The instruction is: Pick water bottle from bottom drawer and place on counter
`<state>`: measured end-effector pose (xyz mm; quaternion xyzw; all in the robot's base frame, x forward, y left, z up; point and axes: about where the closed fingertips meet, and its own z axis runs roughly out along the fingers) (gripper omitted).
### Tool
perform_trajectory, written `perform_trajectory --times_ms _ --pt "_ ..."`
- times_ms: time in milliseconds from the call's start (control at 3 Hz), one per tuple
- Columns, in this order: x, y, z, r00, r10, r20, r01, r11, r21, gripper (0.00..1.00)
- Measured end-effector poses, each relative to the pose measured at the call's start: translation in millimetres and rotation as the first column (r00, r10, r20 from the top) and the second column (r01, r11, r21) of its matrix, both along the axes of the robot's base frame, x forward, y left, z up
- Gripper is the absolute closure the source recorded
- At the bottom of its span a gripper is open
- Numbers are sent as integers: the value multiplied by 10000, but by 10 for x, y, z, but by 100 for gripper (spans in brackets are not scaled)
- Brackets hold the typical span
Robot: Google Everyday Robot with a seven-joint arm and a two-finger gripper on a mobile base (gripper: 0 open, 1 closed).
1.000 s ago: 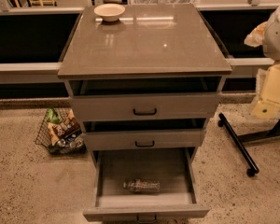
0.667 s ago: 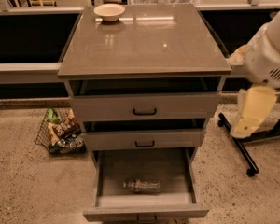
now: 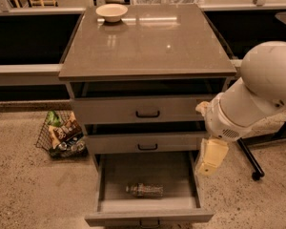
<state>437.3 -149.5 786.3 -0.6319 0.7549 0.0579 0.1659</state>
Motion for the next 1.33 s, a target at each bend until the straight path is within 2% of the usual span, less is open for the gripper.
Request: perform_trajectory --times_ms 333,667,1000,1333 --pt "-1 0 2 10000 3 -2 -3 10000 -3 0" --pt "88 2 -431 9996 253 -150 -251 9997 76 0" --pt "149 67 -1130 9979 634 -147 -628 9972 412 0" --pt "293 202 -1721 9953 924 283 -949 9896 1084 0"
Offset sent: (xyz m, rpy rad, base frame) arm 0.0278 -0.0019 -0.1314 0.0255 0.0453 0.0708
